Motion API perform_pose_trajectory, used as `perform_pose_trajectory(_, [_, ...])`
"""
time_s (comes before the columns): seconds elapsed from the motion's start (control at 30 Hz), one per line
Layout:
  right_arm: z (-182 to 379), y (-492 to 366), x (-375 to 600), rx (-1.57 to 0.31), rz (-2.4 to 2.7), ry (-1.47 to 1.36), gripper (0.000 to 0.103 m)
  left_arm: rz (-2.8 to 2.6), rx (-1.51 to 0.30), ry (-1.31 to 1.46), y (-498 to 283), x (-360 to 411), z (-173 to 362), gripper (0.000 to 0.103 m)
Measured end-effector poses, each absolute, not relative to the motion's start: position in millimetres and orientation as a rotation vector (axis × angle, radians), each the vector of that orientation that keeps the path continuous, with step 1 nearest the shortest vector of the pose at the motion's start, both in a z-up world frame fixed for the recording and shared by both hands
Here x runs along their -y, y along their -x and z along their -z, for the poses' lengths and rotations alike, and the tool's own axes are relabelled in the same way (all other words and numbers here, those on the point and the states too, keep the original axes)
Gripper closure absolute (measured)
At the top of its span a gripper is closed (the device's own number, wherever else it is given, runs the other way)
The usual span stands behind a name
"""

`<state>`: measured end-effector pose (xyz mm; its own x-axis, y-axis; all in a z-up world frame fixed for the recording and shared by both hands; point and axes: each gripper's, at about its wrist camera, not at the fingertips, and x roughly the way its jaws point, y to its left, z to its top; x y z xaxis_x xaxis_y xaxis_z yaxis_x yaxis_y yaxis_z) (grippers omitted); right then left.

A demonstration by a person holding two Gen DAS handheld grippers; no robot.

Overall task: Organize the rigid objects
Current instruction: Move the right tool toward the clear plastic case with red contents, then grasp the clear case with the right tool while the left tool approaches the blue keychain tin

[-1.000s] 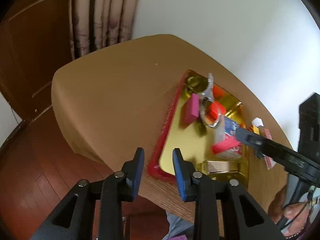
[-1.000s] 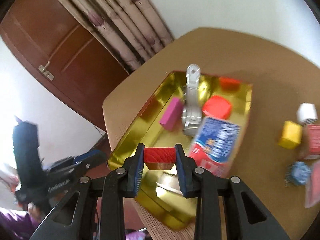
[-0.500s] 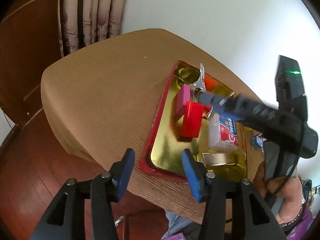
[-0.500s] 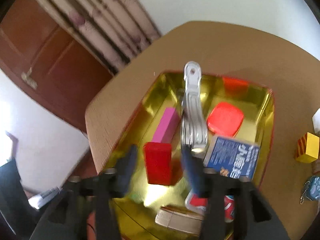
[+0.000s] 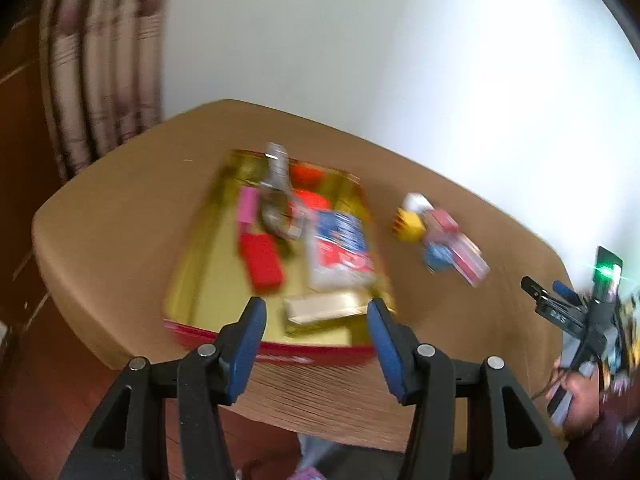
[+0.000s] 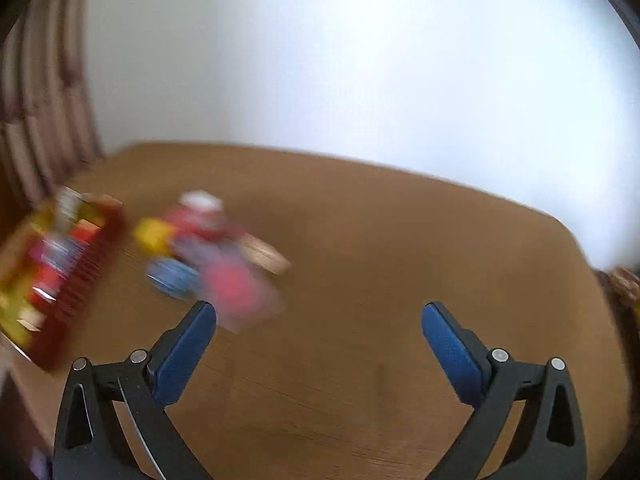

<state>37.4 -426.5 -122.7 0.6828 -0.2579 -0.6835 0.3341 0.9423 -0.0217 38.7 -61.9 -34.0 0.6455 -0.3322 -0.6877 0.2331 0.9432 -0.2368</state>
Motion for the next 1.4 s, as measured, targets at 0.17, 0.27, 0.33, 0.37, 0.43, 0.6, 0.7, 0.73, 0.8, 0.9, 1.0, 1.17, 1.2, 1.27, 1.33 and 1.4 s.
perform_pose_trajectory(0.17, [153.2, -14.5, 468.1, -0.809, 0.431, -0.051, 0.001, 0.431, -0.942, 0.105, -41.0, 111.0, 47.0, 0.049])
perform_pose_trajectory(0.27, [148.8, -7.3, 479.8, -0.757, 0.391, -0.139, 0.0, 0.475, -1.041, 0.122, -48.3, 137.6, 53.7, 0.049])
perform_pose_trajectory(0.33, [149.8, -7.2, 482.6, -0.758, 0.35, -0.167, 0.0, 0.455, -1.013, 0.072, -51.5, 155.6, 44.5, 0.049])
perform_pose_trajectory(0.37, [148.8, -5.2, 484.0, -0.746, 0.334, -0.178, 0.0, 0.444, -0.998, 0.049, -52.8, 162.1, 38.8, 0.049])
perform_pose_trajectory(0.43, [145.8, -4.6, 485.0, -0.727, 0.263, -0.225, 0.0, 0.418, -0.959, 0.0, -52.3, 175.0, 29.3, 0.049])
perform_pose_trajectory(0.6, [136.7, -44.3, 460.3, -0.732, -0.01, -0.268, 0.0, 0.436, -1.008, -0.001, -54.6, 188.4, 30.9, 0.049])
perform_pose_trajectory(0.7, [136.9, -80.3, 432.3, -0.786, -0.094, -0.206, 0.0, 0.451, -1.063, 0.022, -57.4, 188.4, 37.2, 0.049])
perform_pose_trajectory(0.73, [137.8, -86.5, 425.8, -0.793, -0.114, -0.191, 0.0, 0.452, -1.075, 0.03, -58.8, 188.3, 38.9, 0.049])
perform_pose_trajectory(0.8, [139.2, -101.9, 415.1, -0.818, -0.139, -0.147, 0.0, 0.448, -1.076, 0.044, -60.1, 185.3, 39.1, 0.049])
perform_pose_trajectory(0.9, [146.5, -120.7, 408.1, -0.842, -0.165, -0.12, 0.0, 0.439, -1.049, 0.024, -62.0, 183.3, 34.5, 0.049])
perform_pose_trajectory(1.0, [153.3, -131.3, 410.0, -0.873, -0.172, -0.144, 0.005, 0.43, -1.029, 0.002, -65.7, 183.4, 32.2, 0.049])
perform_pose_trajectory(1.17, [161.6, -150.6, 407.1, -0.92, -0.191, -0.147, 0.042, 0.426, -1.05, -0.02, -77.7, 187.3, 38.0, 0.049])
perform_pose_trajectory(1.2, [160.8, -150.1, 407.1, -0.919, -0.194, -0.144, 0.047, 0.422, -1.064, -0.01, -82.2, 187.4, 40.3, 0.049])
perform_pose_trajectory(1.27, [161.6, -146.8, 410.7, -0.922, -0.208, -0.149, 0.05, 0.423, -1.085, 0.025, -90.2, 187.2, 42.4, 0.049])
perform_pose_trajectory(1.33, [160.4, -133.6, 417.3, -0.913, -0.205, -0.15, 0.054, 0.425, -1.097, 0.074, -100.4, 188.0, 42.0, 0.049])
perform_pose_trajectory(1.4, [158.4, -110.2, 433.3, -0.901, -0.187, -0.172, 0.054, 0.426, -1.107, 0.116, -112.9, 191.6, 39.7, 0.049])
